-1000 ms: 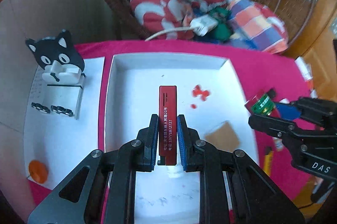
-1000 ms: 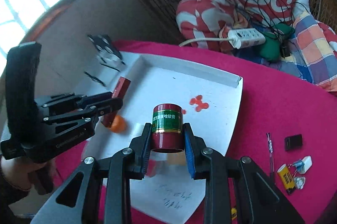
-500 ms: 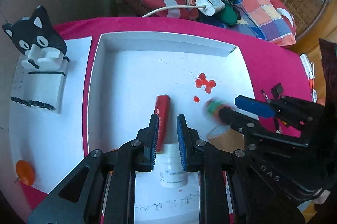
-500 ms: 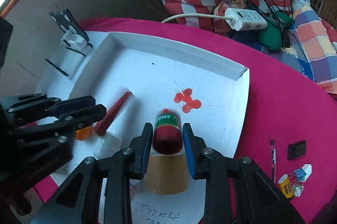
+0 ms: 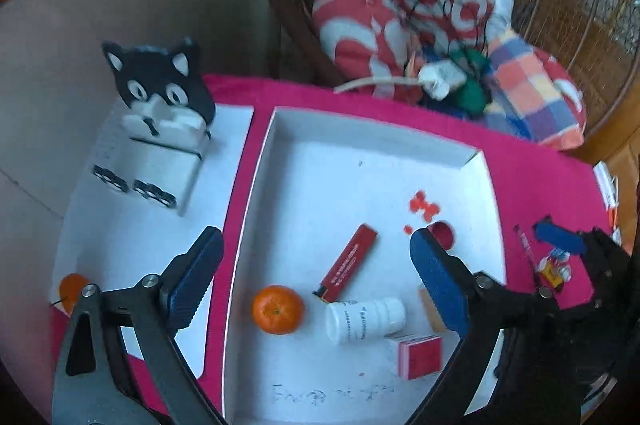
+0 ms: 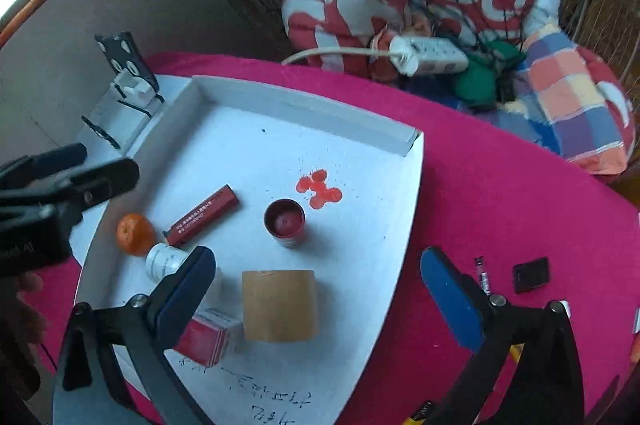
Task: Organize rigid objects
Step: 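Open both grippers to drop the lighter and jar into the tray, then move both open tools back to the remaining items on the table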
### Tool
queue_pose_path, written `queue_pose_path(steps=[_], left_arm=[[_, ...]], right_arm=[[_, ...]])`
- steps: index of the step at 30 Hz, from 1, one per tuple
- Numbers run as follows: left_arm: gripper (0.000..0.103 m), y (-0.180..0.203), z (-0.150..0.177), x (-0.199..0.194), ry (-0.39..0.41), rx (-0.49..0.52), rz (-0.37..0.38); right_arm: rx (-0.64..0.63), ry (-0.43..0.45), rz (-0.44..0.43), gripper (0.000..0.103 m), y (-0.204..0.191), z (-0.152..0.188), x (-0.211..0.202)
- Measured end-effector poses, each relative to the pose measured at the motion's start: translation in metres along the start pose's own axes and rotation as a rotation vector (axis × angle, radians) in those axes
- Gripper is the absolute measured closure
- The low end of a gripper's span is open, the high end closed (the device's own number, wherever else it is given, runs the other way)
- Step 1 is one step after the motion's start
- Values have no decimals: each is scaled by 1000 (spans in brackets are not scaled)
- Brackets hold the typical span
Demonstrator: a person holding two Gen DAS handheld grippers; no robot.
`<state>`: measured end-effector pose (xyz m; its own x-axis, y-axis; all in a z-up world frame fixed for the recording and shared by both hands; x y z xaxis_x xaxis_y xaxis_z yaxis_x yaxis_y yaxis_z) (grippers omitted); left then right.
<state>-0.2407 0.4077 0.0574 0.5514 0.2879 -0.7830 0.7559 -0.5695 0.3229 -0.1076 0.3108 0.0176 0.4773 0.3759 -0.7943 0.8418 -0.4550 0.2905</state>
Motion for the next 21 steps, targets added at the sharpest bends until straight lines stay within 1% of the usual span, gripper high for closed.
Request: queue_pose_path(steps=[2,6,9,12,14,16,18,19,21], left_arm=[[8,8,-3,-16,52,13,3],[8,21,-4,-37,117,59,1],[8,29,7,-47,117,89,-12],[8,37,20,-53,100,60,27],[8,47,26,-54,97,53,40],[8,57,30,-57,92,72,33],[8,70,30,-59,92,108,6],[8,78,28,-63,103,135,-17],[8,88,25,-69,125,165,-28]], right_arm=[[-7,25,-6,0,-2,0,-11],[-16,61,-14,0,-2,1,-26],[-26,59,-27,0,0,11,-31],[-40,56,-26,0,7,22,-36],[-35,61,-24,0,16,28,-41],[-26,69,-19,0,27,32,-46],[-18,88,-1,0,42,35,-52],[-10,106,9,0,50,35,-57],[21,147,20,0,71,34,-70]])
Point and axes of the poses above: each gripper's, at about its wrist camera, not at the fingertips, and x roughly the way its jaws point, y to its right, z to its underside, the point moved 7 cm from there along x, roughly the way its jaws point, and after that the axes turned 12 degrees about z, right-handed, at the moved point
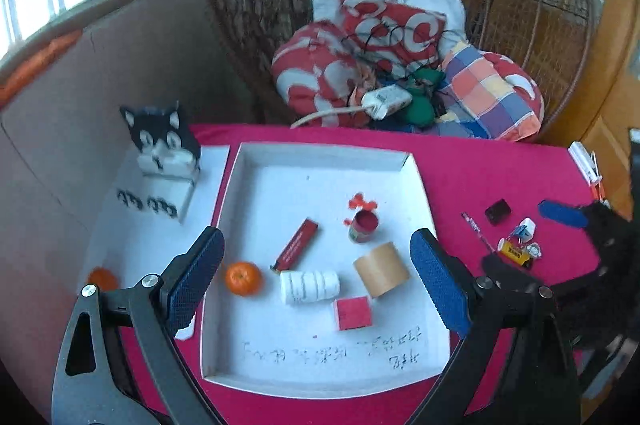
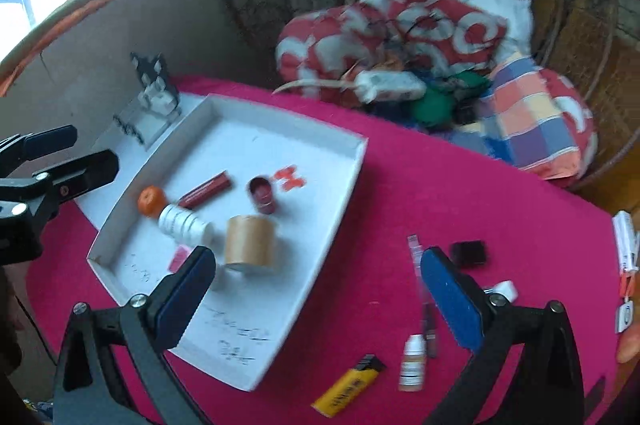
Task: Organize rigid objects
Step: 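Move both open tools back to the remaining items on the table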
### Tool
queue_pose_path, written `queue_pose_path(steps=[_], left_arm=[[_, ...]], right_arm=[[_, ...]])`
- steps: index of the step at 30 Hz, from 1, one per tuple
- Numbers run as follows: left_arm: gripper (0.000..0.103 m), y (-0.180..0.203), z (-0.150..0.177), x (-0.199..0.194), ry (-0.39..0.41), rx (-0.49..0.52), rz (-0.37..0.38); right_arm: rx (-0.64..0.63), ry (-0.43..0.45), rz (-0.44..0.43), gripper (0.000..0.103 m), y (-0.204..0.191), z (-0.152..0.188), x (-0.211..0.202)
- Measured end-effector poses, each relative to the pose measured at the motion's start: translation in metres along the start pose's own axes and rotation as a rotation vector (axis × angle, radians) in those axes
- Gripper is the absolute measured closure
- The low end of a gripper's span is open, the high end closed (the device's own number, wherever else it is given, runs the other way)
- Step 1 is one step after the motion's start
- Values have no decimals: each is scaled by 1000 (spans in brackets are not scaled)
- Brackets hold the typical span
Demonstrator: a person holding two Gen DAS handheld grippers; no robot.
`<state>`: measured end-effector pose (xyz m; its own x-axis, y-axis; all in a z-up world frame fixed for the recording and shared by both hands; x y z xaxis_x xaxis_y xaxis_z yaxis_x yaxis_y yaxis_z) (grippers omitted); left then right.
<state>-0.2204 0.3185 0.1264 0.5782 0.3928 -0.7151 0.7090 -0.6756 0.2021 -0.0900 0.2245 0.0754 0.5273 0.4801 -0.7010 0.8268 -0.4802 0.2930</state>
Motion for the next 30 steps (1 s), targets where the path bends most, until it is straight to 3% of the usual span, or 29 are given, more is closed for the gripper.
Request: queue_pose_path(steps=[7,9,12,16,19,22,23,24,25,30], left_arm=[[8,42,-37,-32,150,68,26],[8,56,-48,-39,192,20,122],[8,67,-52,-31,168,-65,204],[8,100,-34,1,61,-32,303],[8,131,2,41,-106,67,265],[10,153,48,77,-271,89,283],[14,158,59,86,-311,87,291],[27,165,75,98,-367,92,299],[31,172,88,107,-408,106,298],[31,195,130,133,-506,185,271]], right_arm=[[128,171,72,0,87,-27,-57],[166,252,123,0,115,-36,-83],[218,325,203,0,148,-38,-110],[294,223,261,0,178,-15,-95],[290,80,242,0,186,18,-61],[283,4,244,0,191,44,-42],[283,-18,243,0,195,52,-37],[283,-33,240,0,197,58,-34],[287,-51,232,0,200,65,-32],[317,-92,194,0,216,85,-31]])
Point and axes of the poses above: each gripper's, at about its wrist camera, not at the fingertips, and x roughly the way its jaws point, y to its right, z to its underside, the point moved 7 cm from there along x, roughly the way its jaws point, and after that the axes turned 12 degrees about z, right-handed, at the moved point
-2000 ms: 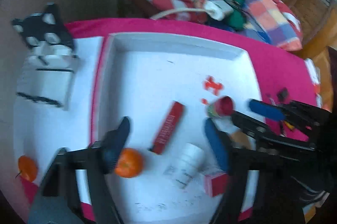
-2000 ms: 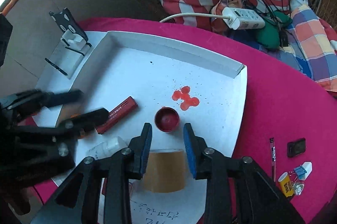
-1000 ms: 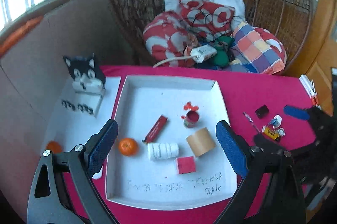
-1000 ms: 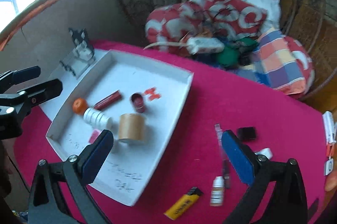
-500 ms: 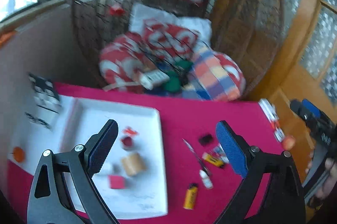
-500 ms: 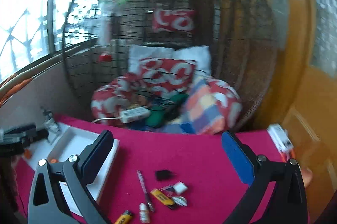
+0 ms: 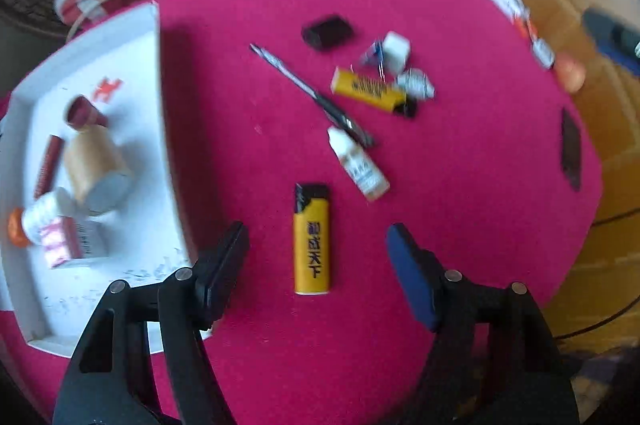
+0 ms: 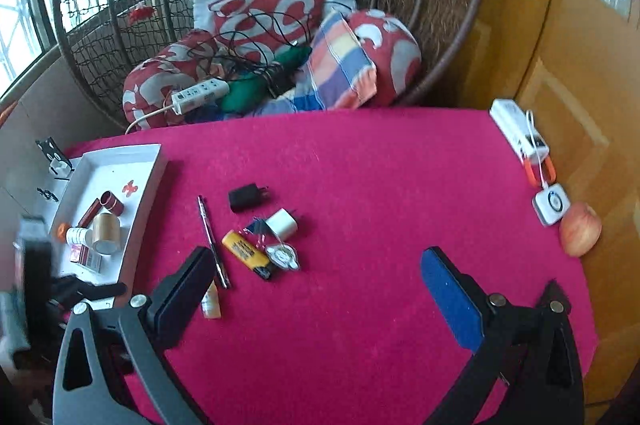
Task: Organize rigid objects
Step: 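Move both open tools back to the remaining items on the table, then grasp the yellow lighter with the left gripper while the right gripper grasps the white charger cube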
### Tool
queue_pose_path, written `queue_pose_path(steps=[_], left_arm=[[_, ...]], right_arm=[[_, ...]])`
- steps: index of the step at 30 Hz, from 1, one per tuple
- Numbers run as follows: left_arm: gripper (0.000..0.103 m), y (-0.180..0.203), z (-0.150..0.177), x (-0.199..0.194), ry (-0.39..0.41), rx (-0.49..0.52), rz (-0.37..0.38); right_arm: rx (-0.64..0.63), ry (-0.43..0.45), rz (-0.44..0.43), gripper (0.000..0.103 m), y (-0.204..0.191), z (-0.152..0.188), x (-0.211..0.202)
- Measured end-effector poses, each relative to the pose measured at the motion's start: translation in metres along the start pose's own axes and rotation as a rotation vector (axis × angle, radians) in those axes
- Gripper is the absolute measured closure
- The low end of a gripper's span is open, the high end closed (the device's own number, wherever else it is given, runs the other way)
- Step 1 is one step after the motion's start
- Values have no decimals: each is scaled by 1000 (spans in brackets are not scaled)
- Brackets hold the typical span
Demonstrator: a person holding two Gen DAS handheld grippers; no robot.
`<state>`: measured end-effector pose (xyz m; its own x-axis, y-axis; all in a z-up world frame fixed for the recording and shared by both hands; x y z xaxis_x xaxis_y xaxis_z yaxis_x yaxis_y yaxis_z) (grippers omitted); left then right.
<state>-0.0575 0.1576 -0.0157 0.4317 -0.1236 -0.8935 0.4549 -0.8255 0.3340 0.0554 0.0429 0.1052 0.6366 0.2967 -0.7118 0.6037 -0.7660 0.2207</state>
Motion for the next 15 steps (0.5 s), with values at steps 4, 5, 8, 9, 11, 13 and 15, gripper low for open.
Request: queue_pose_path(steps=[4,5,8,9,11,13,15], left_arm=[[31,-8,1,19,-26,-66,10],[31,-10,1,24,-29,-80,21],[31,-11,1,33,-40,-67,-12],[31,-12,2,36,-44,-71,-25],[31,-14,5,41,-50,-92,-34],[31,-14,5,42,-41,-90,-40],[32,-13,5,43,-46,-74,-49]], right_arm=[[-25,-8,-13,0,7,6,3],[-31,-16,-26,0,8,8,5],[-48,-42,-50,1,10,15,14],[-56,-47,-59,1,9,16,16],[-78,-64,-96,9,6,20,21],[-100,-91,-134,15,-1,23,29],[-117,-109,-172,17,-8,26,34]])
Point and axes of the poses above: each gripper's, at about its wrist camera, not at the fingertips, and x roughly the way its jaws point, y to its right, z to its underside, the point moved 7 cm from there along x, roughly the way its jaws point, and after that the axes turned 12 degrees about z, right-handed, at the moved point
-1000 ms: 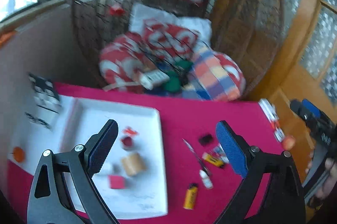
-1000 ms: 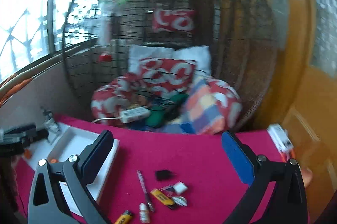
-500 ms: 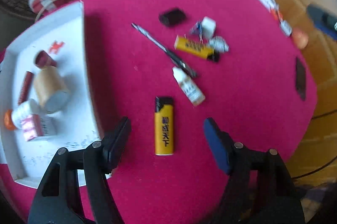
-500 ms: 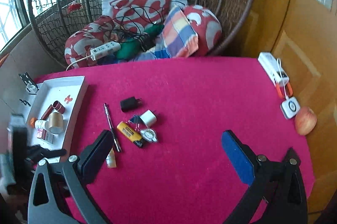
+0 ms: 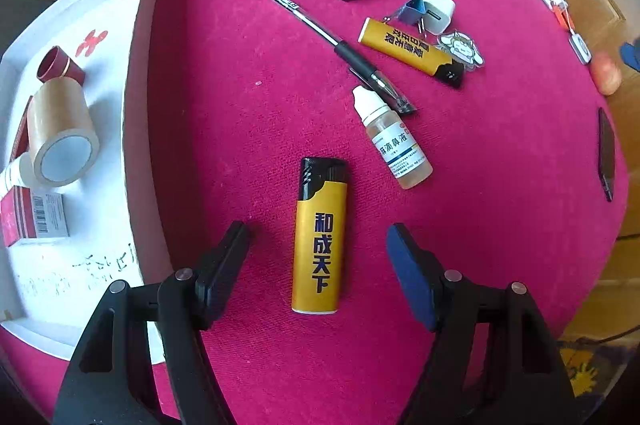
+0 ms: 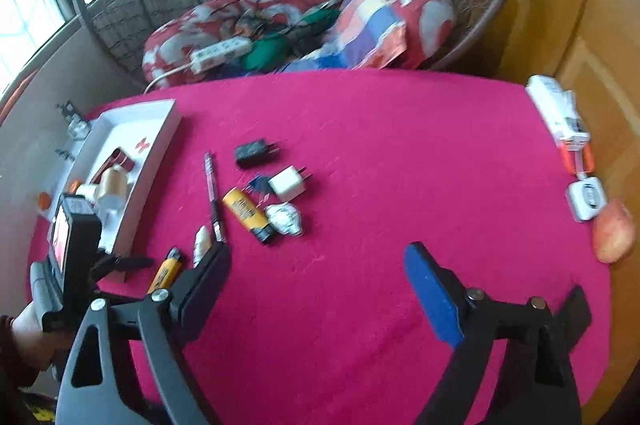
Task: Organize rigid objects
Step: 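Grasp the yellow lighter with the left gripper while the right gripper grasps the white charger cube, then lift the yellow lighter and white charger cube and carry them over the tray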
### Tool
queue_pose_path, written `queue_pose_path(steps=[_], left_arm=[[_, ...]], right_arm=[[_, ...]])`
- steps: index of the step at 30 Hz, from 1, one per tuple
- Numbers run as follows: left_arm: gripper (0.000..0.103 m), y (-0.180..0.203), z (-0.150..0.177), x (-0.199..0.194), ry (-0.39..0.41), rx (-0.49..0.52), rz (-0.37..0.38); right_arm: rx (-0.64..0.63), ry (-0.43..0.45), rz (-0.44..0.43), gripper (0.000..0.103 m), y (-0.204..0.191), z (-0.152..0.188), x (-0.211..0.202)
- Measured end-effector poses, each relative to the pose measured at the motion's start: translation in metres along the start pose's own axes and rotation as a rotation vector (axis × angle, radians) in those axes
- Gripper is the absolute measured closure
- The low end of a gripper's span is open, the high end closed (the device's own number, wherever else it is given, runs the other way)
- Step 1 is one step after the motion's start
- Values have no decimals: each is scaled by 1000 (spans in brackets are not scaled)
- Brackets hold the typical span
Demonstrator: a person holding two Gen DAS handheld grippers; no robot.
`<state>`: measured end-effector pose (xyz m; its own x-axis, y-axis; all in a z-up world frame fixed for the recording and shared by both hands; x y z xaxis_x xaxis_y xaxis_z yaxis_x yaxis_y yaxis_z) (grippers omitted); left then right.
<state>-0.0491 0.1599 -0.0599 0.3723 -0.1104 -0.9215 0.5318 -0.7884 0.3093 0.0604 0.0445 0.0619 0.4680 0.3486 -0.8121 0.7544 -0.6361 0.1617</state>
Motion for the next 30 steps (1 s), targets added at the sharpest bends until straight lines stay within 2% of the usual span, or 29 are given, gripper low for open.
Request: queue_pose_path(steps=[1,3,4,6,8,14,24,28,30], left_arm=[[34,2,-1,2,-1,6,-6],[52,4,-1,1,2,32,-32],[56,7,0,2,2,37,-36],[74,6,1,0,10,34,-35],[80,5,3,-2,23,17,-29],[80,-3,16,-10,55,-53,-3],[80,-13,17,-40,130,-169,60],[80,-12,21,-56,140,-177,60],[80,-7,23,-65,147,-175,57]], right_arm=[[-12,-10,-23,21,-4,0,4],[-31,-36,-76,25,-13,0,14],[-41,-45,-89,25,-16,-1,21],[-55,-62,-92,25,-18,-5,34],[-82,-77,-79,32,-20,-12,50],[-274,-105,-59,51,-43,-30,88],[-430,-152,-25,54,-60,-35,136],[-481,-161,-25,70,-67,-31,146],[-500,-149,-20,70,-69,-31,145]])
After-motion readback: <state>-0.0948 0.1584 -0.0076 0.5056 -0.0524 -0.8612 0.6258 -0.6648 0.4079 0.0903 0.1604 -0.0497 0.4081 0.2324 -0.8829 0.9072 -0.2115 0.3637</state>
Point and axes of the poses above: each gripper's, at about its wrist camera, not at the fingertips, and x roughly the way its jaws point, y to its right, z to its underside, the point moved 7 cm from there along x, roughly the way its jaws point, and after that the axes turned 12 degrees about z, right-handed, at the moved point
